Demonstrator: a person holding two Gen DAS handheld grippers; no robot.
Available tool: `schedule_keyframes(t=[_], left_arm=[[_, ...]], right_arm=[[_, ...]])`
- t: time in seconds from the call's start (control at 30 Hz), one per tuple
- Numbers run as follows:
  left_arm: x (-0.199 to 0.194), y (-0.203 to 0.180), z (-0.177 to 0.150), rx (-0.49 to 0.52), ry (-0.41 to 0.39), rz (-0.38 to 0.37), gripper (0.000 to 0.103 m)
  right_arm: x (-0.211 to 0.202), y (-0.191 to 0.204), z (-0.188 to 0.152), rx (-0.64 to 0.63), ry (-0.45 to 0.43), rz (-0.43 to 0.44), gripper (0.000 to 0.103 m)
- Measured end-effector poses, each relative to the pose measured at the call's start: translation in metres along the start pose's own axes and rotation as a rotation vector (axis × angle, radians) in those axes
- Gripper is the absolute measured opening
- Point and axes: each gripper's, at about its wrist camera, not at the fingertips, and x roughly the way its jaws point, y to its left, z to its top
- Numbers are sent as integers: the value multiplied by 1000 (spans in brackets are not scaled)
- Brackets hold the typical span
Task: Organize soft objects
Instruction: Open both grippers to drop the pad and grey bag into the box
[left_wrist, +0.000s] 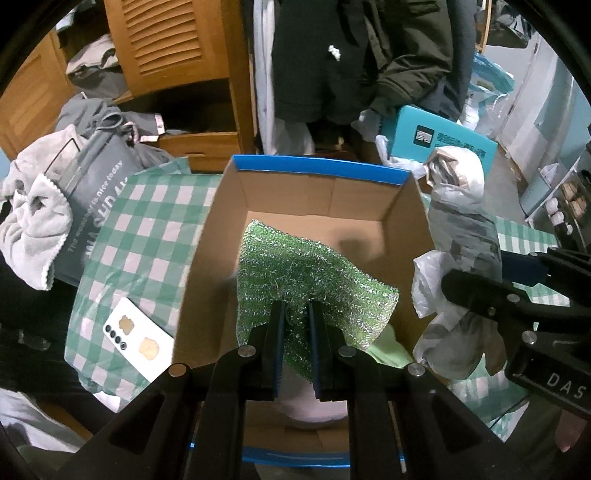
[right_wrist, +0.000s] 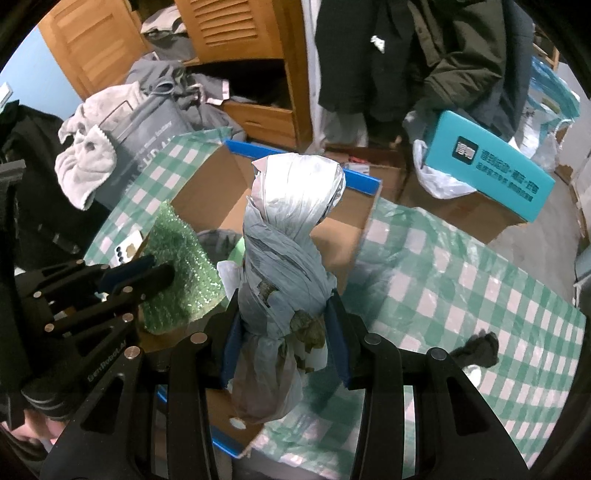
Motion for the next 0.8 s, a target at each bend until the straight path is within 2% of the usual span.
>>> schedule_keyframes(t=[0.43, 0.6, 0.73, 0.8], left_arm=[[1, 14, -1, -20, 2, 43, 12], [3, 15, -2, -33, 10, 52, 17], [4, 12, -2, -19, 7, 70, 35], [2, 8, -2, -6, -7, 80, 39]], right_arm=[[19, 14, 3, -9, 43, 14, 41], [21, 13, 3, 1, 48, 13, 46], [19, 10, 3, 14, 43, 10, 57], [17, 7, 3, 20, 36, 4, 58]])
